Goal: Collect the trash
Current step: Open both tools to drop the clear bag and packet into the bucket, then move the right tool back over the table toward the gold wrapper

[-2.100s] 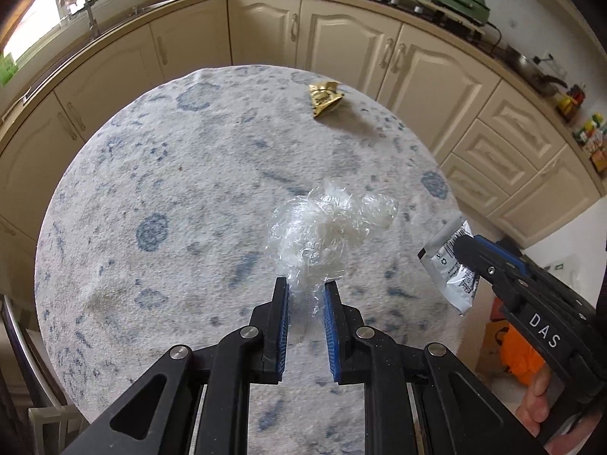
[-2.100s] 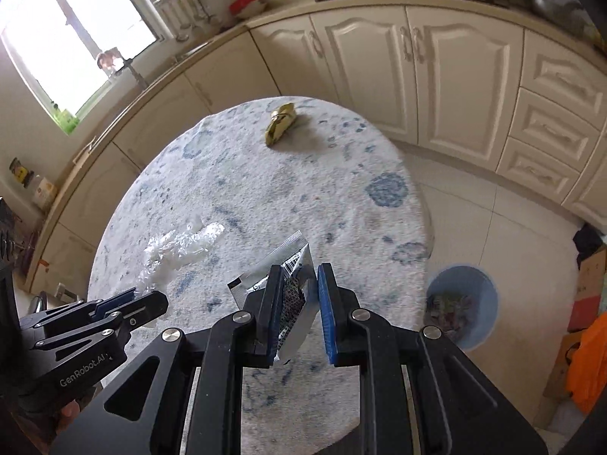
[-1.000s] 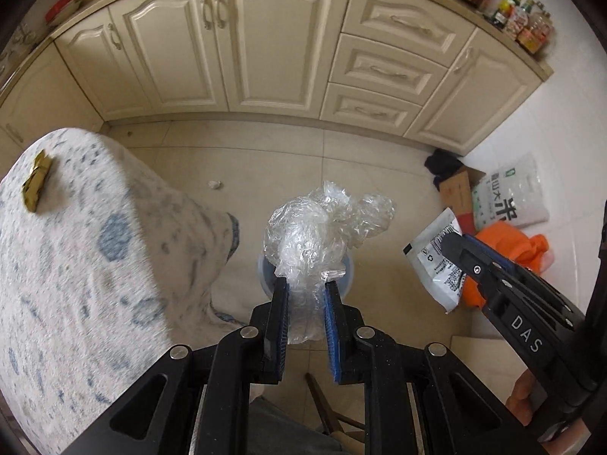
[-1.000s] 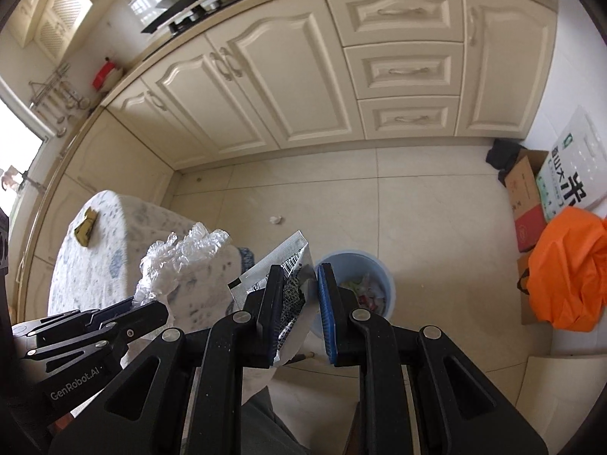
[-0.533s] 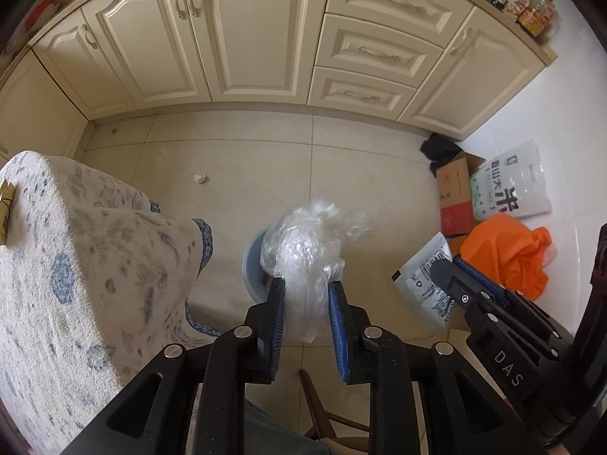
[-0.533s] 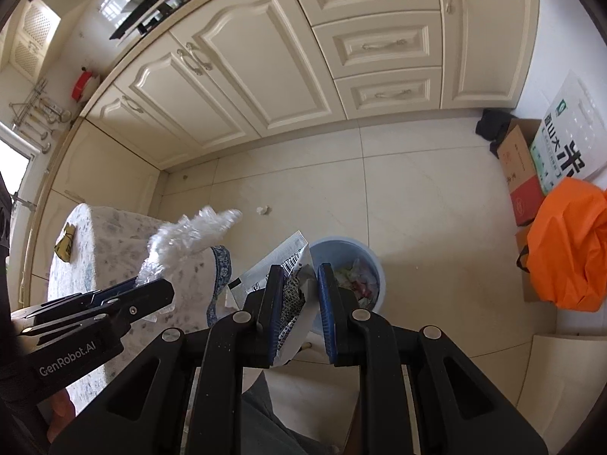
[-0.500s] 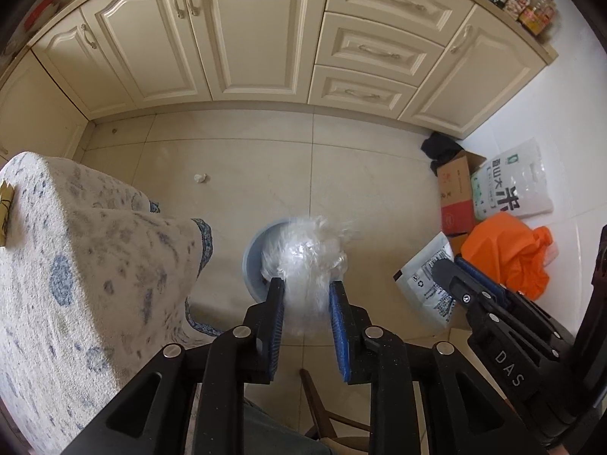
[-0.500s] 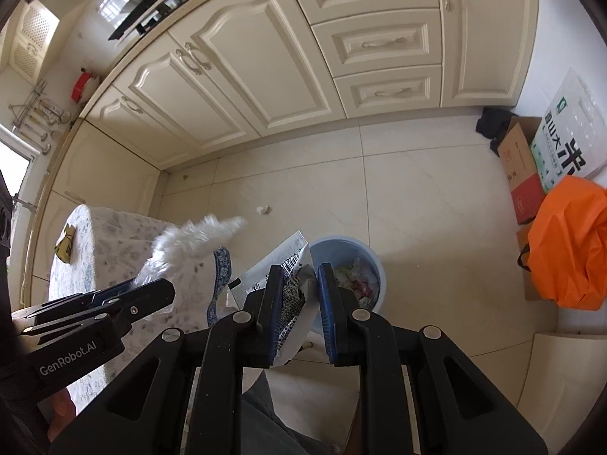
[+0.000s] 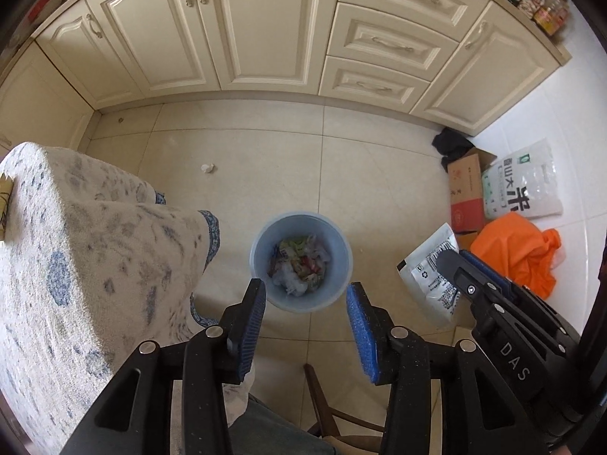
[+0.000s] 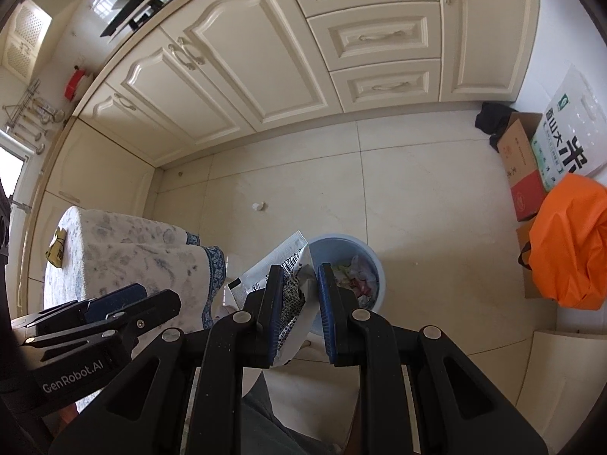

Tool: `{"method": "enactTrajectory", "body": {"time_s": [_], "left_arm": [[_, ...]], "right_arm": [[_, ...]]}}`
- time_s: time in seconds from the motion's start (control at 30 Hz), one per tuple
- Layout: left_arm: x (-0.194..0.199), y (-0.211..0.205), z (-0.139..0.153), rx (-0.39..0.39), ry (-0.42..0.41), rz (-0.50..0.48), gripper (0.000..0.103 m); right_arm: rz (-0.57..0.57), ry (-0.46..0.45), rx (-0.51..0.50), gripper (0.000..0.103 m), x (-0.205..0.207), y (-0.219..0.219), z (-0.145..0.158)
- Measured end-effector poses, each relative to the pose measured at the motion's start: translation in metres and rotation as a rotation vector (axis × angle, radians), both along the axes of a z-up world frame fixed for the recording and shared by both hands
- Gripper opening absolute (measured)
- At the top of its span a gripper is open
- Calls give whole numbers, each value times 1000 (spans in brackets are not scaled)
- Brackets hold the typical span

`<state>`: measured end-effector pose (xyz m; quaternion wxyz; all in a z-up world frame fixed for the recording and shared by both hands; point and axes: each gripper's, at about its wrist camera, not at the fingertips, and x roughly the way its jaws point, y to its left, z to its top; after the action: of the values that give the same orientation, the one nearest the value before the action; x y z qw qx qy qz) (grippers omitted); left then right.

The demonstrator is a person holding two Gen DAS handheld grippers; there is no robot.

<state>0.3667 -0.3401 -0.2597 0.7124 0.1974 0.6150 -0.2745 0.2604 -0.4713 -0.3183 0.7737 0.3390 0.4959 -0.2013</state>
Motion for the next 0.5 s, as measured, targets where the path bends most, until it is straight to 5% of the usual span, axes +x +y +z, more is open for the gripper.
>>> {"method": "enactTrajectory", "body": {"time_s": [0.5], "left_arm": [[10, 44, 15, -6, -14, 79, 47]], "right_arm": [[101, 22, -13, 22, 33, 34, 4]]}}
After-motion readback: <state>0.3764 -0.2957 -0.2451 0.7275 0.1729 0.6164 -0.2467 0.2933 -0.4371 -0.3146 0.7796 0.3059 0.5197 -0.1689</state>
